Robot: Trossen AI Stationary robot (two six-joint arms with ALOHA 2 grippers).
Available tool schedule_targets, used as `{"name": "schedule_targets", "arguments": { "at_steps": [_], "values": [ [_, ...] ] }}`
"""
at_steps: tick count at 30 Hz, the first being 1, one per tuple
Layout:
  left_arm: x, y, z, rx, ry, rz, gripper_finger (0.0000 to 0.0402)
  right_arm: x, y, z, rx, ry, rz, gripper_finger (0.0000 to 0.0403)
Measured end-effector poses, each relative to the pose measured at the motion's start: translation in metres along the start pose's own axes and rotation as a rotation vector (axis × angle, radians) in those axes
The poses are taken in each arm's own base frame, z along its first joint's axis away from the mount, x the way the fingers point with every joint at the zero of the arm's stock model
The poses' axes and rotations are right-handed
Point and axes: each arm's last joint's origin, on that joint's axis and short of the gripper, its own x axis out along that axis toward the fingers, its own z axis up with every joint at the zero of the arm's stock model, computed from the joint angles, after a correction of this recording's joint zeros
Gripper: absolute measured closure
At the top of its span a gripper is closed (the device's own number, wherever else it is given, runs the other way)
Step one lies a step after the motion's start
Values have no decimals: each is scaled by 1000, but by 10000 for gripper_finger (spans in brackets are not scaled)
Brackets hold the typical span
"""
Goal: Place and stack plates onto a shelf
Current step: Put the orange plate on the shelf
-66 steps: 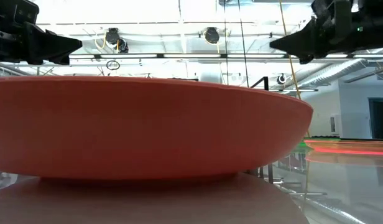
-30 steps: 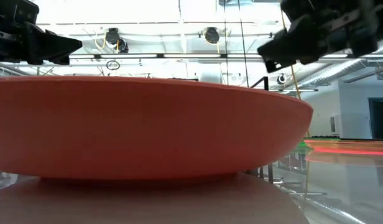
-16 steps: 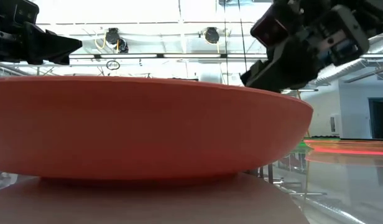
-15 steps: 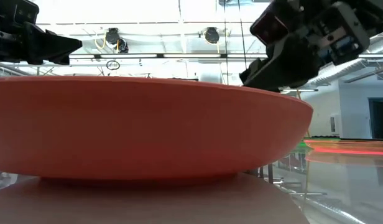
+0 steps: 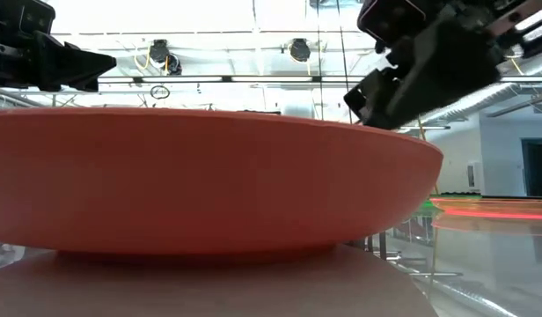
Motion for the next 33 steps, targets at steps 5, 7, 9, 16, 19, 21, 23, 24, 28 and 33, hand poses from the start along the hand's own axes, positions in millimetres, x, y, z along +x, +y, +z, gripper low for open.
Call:
{"name": "schedule_targets", "arguments": {
  "at_steps": [5, 7, 9, 16, 19, 21, 23, 24, 28, 33],
  "values": [
    [0, 0, 0, 0, 0, 0, 366, -4, 5, 10, 4, 117, -6, 253],
    [0, 0, 0, 0, 0, 0, 366, -4, 6, 12, -2, 114, 5, 253],
    [0, 0, 0, 0, 0, 0, 366, -4, 6, 13, -18, 105, 22, 254],
    [0, 0, 0, 0, 0, 0, 366, 7, -1, 23, 156, -26, 24, 257],
    [0, 0, 0, 0, 0, 0, 366, 17, -10, 19, 206, -11, 7, 258],
    [0, 0, 0, 0, 0, 0, 366, 24, -17, 13, 230, 12, -10, 258],
    [0, 0, 0, 0, 0, 0, 366, 31, -24, 9, 274, 25, -24, 259],
    [0, 0, 0, 0, 0, 0, 366, 35, -27, 6, 296, 32, -31, 259],
    [0, 0, 0, 0, 0, 0, 366, 50, -35, -1, 359, 20, 23, 259],
    [0, 0, 0, 0, 0, 0, 366, 64, -37, -6, 410, 11, 117, 259]
  ]
}}
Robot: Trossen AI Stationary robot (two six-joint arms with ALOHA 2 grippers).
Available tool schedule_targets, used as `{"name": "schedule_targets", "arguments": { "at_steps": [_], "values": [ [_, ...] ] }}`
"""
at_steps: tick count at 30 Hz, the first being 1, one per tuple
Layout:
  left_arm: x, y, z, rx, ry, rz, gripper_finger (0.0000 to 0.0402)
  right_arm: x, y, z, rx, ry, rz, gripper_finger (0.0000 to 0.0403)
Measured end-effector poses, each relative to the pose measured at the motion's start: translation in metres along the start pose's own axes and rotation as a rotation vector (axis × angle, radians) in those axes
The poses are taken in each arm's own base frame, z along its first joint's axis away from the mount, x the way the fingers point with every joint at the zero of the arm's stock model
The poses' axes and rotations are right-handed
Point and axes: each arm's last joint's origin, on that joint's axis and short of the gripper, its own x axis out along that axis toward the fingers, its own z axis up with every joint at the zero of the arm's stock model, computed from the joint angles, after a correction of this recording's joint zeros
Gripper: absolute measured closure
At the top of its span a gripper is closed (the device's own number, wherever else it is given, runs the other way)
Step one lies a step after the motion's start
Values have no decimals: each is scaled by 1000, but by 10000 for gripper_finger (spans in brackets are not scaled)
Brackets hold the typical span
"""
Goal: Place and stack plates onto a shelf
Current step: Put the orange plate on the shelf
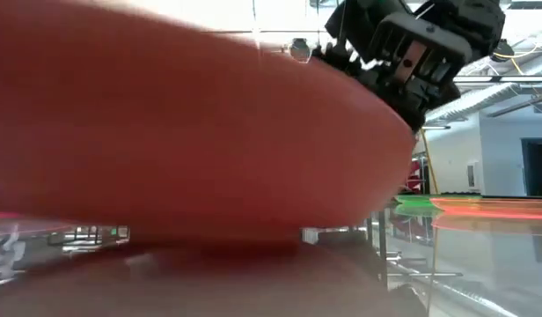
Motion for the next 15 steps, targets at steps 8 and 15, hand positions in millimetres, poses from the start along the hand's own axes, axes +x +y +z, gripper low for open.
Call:
{"name": "schedule_targets", "arguments": {
  "at_steps": [8, 15],
  "values": [
    [0, 0, 0, 0, 0, 0, 366, -5, -2, 5, 3, -17, 1, 259],
    [0, 0, 0, 0, 0, 0, 366, -19, 5, 19, 27, -88, 24, 259]
  ]
}}
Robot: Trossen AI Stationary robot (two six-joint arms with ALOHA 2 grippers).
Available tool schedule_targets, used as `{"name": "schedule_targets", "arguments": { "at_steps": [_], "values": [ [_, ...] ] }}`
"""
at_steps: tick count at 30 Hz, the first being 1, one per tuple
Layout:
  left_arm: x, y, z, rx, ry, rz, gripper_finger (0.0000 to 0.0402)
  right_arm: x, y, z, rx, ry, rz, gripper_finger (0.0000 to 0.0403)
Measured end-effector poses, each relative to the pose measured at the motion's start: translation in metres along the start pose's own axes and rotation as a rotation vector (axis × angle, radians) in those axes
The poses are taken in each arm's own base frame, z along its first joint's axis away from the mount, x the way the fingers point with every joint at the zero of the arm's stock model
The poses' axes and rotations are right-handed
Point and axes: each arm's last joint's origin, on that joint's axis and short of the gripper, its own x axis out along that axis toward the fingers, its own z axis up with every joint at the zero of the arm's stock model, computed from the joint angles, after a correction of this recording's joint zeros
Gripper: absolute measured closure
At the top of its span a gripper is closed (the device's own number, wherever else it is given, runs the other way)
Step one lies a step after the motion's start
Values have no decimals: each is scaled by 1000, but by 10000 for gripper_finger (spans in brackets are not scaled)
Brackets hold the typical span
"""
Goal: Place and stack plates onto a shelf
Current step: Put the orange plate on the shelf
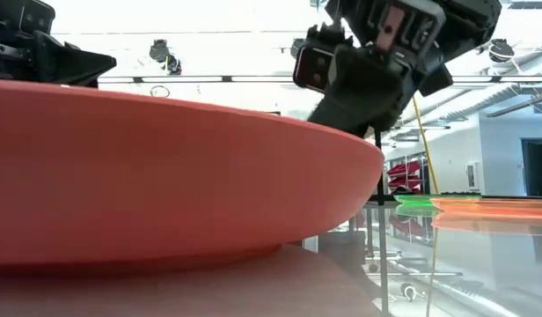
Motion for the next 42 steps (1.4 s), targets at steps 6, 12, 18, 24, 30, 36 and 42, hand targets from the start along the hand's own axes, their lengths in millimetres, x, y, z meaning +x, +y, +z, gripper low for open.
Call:
{"name": "schedule_targets", "arguments": {
  "at_steps": [6, 12, 18, 24, 30, 36, 42],
  "values": [
    [0, 0, 0, 0, 0, 0, 366, 3, -2, -2, 103, 6, -3, 259],
    [0, 0, 0, 0, 0, 0, 366, 7, -4, -6, 123, 10, -23, 259],
    [0, 0, 0, 0, 0, 0, 366, 7, -4, -5, 123, 3, -35, 259],
    [0, 0, 0, 0, 0, 0, 366, 10, 2, 3, 88, -25, -76, 259],
    [0, 0, 0, 0, 2, -1, 366, 16, 12, 17, 35, -21, -120, 259],
    [0, 0, 0, 0, -1, 0, 366, 15, 9, 15, 51, -7, -166, 259],
    [0, 0, 0, 0, 0, 0, 366, 16, 12, 13, 37, -7, -182, 259]
  ]
}}
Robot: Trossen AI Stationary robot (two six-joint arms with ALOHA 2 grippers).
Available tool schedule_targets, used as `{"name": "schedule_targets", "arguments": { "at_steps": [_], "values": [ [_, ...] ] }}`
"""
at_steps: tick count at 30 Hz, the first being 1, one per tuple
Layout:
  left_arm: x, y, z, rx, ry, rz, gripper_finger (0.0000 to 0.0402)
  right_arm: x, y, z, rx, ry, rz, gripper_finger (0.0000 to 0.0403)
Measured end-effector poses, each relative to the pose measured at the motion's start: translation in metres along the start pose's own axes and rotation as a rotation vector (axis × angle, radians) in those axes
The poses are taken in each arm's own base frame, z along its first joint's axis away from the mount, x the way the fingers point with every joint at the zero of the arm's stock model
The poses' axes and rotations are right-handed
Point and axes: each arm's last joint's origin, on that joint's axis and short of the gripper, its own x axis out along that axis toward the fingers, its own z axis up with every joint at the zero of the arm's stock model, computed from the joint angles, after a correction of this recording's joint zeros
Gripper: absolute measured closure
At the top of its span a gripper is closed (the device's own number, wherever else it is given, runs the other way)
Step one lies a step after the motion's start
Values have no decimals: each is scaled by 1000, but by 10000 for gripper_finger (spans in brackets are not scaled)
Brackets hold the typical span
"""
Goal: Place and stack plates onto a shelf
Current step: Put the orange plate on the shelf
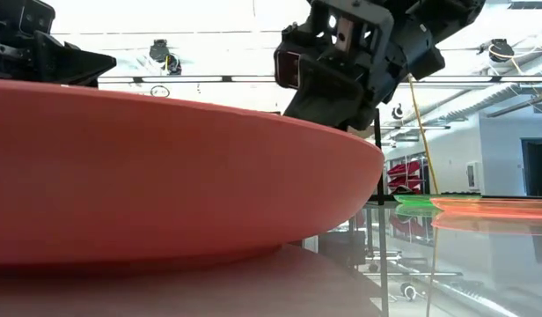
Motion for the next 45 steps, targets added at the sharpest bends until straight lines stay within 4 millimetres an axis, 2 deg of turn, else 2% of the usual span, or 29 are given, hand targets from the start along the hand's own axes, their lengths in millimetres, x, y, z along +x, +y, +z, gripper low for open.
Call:
{"name": "schedule_targets", "arguments": {
  "at_steps": [11, 18, 21, 25, 29, 33, 37, 41, 45],
  "values": [
    [0, 0, 0, 0, 1, 0, 366, 29, -5, -22, 32, 60, 38, 259],
    [0, 0, 0, 0, 1, 0, 366, 31, -6, -23, 13, 71, 50, 266],
    [0, 0, 0, 0, 1, 0, 366, 30, -7, -22, -10, 70, 49, 297],
    [0, 0, 0, 0, 0, 0, 366, 28, -9, -19, -52, 64, 66, 380],
    [0, 0, 0, 0, 0, 0, 366, 19, -7, -10, -60, 58, 120, 399],
    [0, 0, 0, 0, 0, 0, 366, -7, 1, 10, -98, -17, 143, 401],
    [0, 0, 0, 0, 0, 0, 366, -50, 10, 40, -167, -157, 142, 401],
    [0, 0, 0, 0, 0, 0, 366, -104, 9, 68, -216, -356, 15, 402],
    [0, 0, 0, 0, 0, 0, 366, -158, -5, 91, -232, -574, -201, 402]
  ]
}}
